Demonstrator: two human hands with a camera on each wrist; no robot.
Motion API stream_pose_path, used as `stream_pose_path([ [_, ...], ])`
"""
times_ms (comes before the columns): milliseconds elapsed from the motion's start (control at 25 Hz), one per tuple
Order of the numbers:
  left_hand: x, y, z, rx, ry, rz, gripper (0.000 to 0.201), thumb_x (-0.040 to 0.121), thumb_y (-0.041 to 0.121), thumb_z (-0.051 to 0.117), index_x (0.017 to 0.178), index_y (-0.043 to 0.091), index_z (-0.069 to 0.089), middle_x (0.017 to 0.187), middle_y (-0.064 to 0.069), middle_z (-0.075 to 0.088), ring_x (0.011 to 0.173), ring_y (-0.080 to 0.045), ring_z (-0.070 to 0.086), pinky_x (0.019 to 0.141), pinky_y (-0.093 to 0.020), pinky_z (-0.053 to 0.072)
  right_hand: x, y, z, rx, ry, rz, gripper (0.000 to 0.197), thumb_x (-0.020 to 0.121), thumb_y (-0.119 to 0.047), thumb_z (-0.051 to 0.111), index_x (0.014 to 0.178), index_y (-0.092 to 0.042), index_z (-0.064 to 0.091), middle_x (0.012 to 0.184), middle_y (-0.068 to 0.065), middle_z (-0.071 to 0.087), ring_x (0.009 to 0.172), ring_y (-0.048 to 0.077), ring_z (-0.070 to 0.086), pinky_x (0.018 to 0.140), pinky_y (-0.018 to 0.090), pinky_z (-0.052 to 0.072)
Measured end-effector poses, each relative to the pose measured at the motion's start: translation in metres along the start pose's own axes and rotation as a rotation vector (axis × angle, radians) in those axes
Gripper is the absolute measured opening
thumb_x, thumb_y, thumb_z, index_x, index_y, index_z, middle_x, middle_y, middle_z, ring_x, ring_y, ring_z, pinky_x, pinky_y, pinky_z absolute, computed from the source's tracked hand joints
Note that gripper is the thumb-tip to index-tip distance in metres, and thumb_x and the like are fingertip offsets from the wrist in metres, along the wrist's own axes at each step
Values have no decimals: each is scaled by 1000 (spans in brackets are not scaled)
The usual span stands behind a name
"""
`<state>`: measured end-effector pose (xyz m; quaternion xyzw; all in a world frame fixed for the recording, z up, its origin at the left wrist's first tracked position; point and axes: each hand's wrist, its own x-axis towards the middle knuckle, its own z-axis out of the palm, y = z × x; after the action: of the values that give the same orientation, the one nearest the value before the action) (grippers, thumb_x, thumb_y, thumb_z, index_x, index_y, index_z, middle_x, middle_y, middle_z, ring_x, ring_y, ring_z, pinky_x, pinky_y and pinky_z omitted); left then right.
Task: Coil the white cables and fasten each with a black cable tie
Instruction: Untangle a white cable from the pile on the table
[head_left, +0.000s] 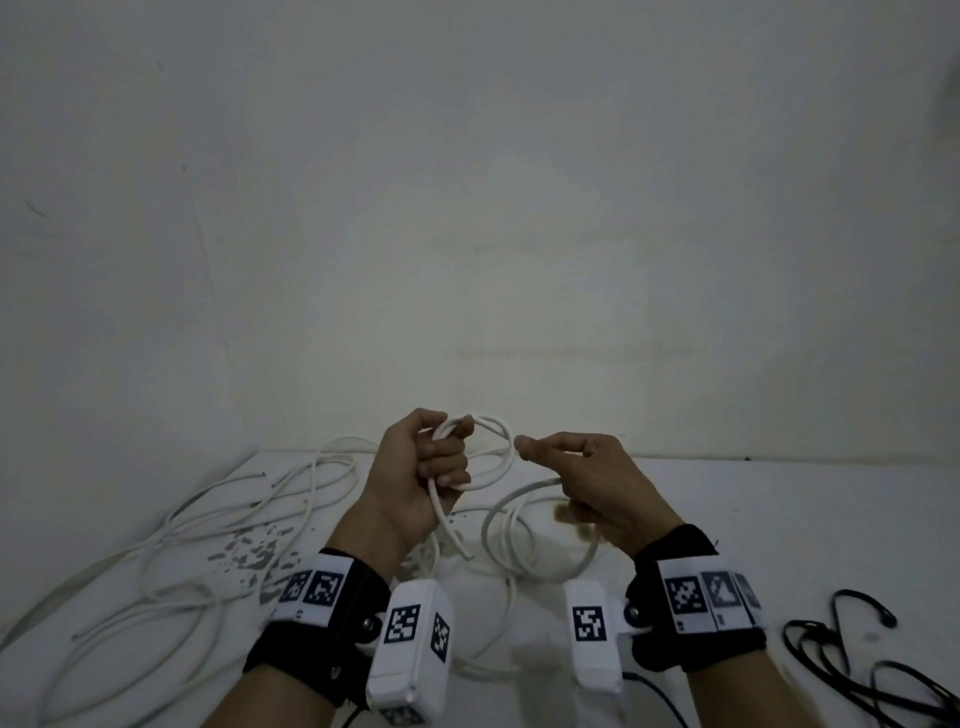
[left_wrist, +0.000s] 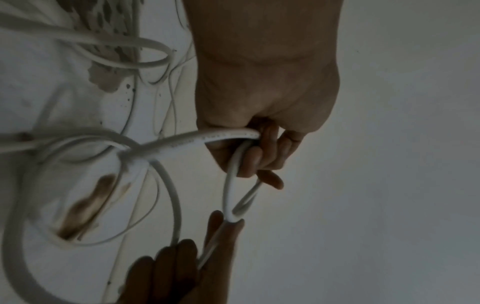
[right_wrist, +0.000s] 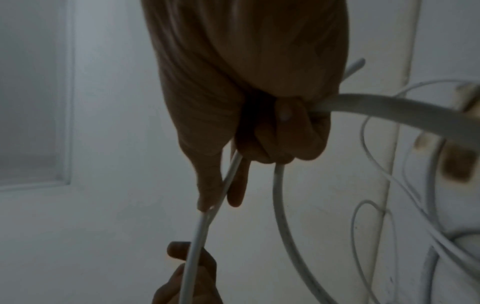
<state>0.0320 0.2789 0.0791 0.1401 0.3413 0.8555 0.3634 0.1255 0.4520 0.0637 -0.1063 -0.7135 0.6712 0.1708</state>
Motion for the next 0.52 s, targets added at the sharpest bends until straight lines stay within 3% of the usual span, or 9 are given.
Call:
stream_pose_path([
  [120,13,-13,-5,-41,74,113,31,93,26,49,70,8,61,41,10,33,28,-5,25,30,-14,21,6,2,2,-91,11,-59,42,73,-55,81,80,-14,77,48,-5,25,49,17,15,53,31,20],
  [240,21,-6,-16,-201,106,207,35,100,32,44,72,14,55,45,10,42,30,-5,29,30,-14,22,8,7,-10,-227,-1,-113,36,88,-48,70,82,-12,75,59,6,45,40,12,32,43,21,30],
  [360,23,0,-28,-243,93,260,39,103,41,36,84,14,56,53,11,47,34,-5,30,34,-15,25,6,7,-27,-492,-151,-45,30,98,-43,56,90,-17,69,61,4,59,48,11,53,48,21,41],
  [440,23,1,-33,-304,84,319,39,103,38,33,91,12,59,58,11,50,39,-5,31,38,-16,27,0,2,-30,-636,-236,-55,21,101,-38,52,98,-20,63,73,6,71,55,6,58,51,16,42],
  [520,21,6,-37,-382,69,378,36,105,32,31,96,10,59,64,9,52,44,-6,34,43,-16,30,-6,1,-22,-420,-406,-80,20,104,-29,48,111,-19,63,70,14,64,58,9,58,59,13,46],
])
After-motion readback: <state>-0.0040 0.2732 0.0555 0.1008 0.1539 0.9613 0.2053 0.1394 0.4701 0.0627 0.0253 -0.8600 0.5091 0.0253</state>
